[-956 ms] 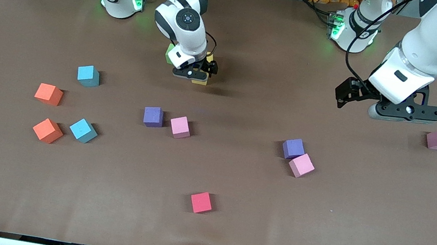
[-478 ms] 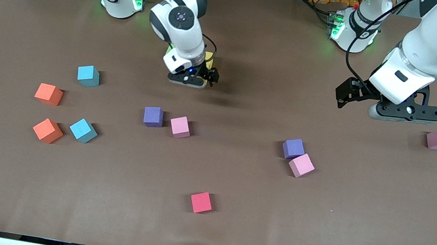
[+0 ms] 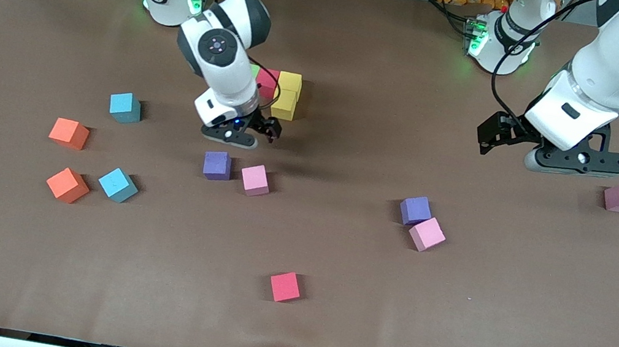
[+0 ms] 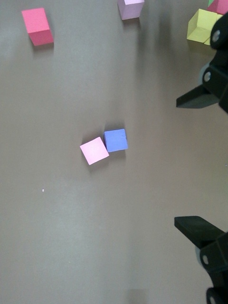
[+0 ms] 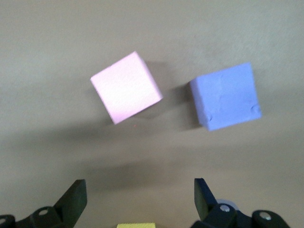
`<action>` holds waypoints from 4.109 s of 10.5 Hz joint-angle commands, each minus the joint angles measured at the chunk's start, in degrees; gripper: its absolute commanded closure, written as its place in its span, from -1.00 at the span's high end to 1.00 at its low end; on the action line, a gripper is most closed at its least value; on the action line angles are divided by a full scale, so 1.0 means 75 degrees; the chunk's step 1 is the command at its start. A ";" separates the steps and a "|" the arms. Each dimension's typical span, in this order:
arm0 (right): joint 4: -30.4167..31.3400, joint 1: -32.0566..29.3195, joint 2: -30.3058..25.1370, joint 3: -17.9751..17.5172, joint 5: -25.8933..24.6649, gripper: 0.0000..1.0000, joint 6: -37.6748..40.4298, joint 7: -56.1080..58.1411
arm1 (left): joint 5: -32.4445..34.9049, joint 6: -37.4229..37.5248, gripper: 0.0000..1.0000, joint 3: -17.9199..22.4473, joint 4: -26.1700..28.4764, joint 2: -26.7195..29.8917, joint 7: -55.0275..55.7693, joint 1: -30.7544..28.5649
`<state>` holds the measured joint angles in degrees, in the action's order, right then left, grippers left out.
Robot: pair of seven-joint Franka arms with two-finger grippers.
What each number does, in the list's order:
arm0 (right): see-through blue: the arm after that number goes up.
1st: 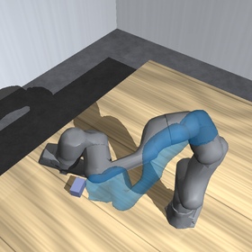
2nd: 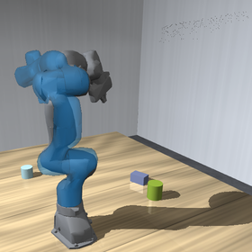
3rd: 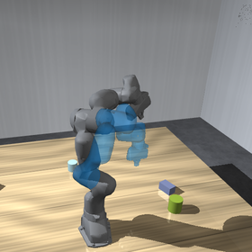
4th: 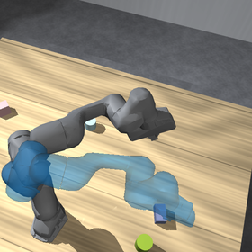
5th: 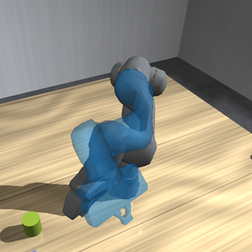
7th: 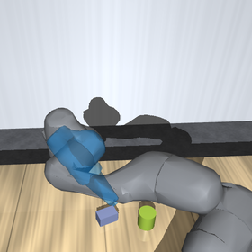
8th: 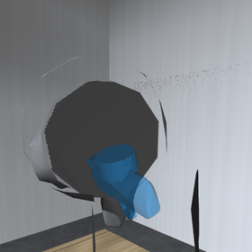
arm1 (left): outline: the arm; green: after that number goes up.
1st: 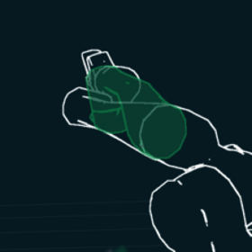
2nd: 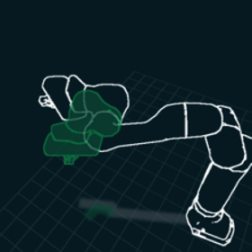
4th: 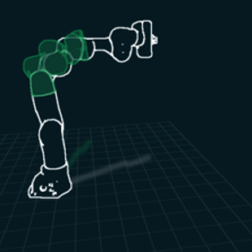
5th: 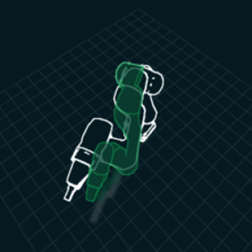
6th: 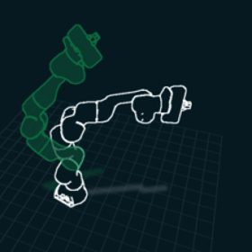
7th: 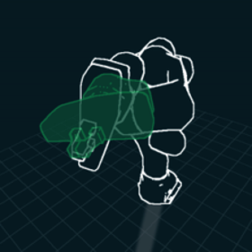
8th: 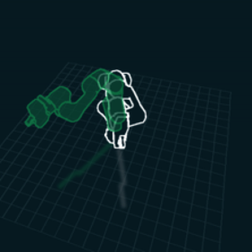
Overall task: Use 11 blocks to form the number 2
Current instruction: 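Move the right gripper to the cyan cube while the left gripper reaches the purple cube, then grasp the cyan cube with the right gripper while the left gripper grasps the purple cube, then carry the purple cube toward the yellow cubes while the right gripper lifts cyan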
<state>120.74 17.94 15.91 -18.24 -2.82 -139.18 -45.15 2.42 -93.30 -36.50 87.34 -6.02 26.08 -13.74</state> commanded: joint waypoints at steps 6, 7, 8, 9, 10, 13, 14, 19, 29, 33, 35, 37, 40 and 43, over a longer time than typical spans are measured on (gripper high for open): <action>-0.0173 -0.1512 0.0164 0.0251 -0.0104 1.00 0.0159 0.2628 | 0.0181 -0.1010 1.00 -0.0032 0.0097 -0.1855 0.0934 0.0799; -0.0185 -0.1629 0.0210 0.0531 -0.0116 1.00 0.0159 0.3318 | 0.0669 -0.1443 1.00 -0.0044 0.0086 -0.2252 0.1637 0.1010; -0.0208 -0.1758 0.0292 0.0766 -0.0116 1.00 0.0148 0.4021 | 0.1486 -0.1610 1.00 -0.0044 0.0086 -0.2546 0.2003 0.1429; -0.0336 -0.1922 0.0409 0.0919 -0.0128 1.00 0.0159 0.4619 | 0.1923 -0.1611 1.00 -0.0021 0.0051 -0.2723 0.2309 0.1712; -0.0384 -0.2062 0.0480 0.1048 -0.0128 1.00 0.0159 0.5229 | 0.1939 -0.1611 1.00 0.0014 0.0051 -0.2876 0.2961 0.1669; -0.0629 -0.2508 0.0678 0.1225 -0.0128 1.00 0.0159 0.7327 | 0.0538 -0.1832 1.00 0.0026 0.0389 -0.3170 0.3820 0.0475; -0.0723 -0.2521 0.0784 0.1295 -0.0139 1.00 0.0159 0.7797 | 0.0556 -0.2321 1.00 0.0049 0.0622 -0.3252 0.4717 0.0484; -0.1180 -0.2673 0.1323 0.1413 -0.1276 1.00 -0.0040 0.8890 | 0.2086 -0.4482 1.00 0.0061 0.1725 -0.3836 0.6193 0.0579; -0.1720 -0.2896 0.2016 0.1413 -0.0456 1.00 -0.0087 0.9852 | 0.3615 -0.5862 1.00 -0.0091 0.3201 -0.3838 0.4632 0.0145; -0.1732 -0.2919 0.1945 0.1401 -0.0456 1.00 0.0100 0.9852 | 0.3603 -0.5959 1.00 -0.0091 0.3238 -0.3908 0.4913 0.0273; -0.1732 -0.2943 0.1922 0.1401 -0.0433 1.00 0.0147 0.9829 | 0.3603 -0.6018 1.00 -0.0091 0.3238 -0.3920 0.4913 0.0285; -0.1685 -0.3013 0.1910 0.1413 0.0184 1.00 0.0264 0.9735 | 0.3603 -0.6018 0.11 -0.0091 0.3226 -0.3967 0.4913 0.0285; -0.1673 -0.2978 0.1734 0.1670 0.0412 1.00 0.0639 0.8113 | 0.3603 -0.6018 -0.66 -0.0091 0.3215 -0.3979 0.4890 0.0297; -0.1673 -0.2966 0.1734 0.2091 0.0365 1.00 0.0593 0.7148 | 0.3592 -0.5855 -0.67 -0.0417 0.2935 -0.3815 0.4819 0.0472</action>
<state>108.00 -4.16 29.95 -3.64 -0.55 -135.55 11.91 28.12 -137.72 -38.00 110.24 -36.13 61.53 -11.20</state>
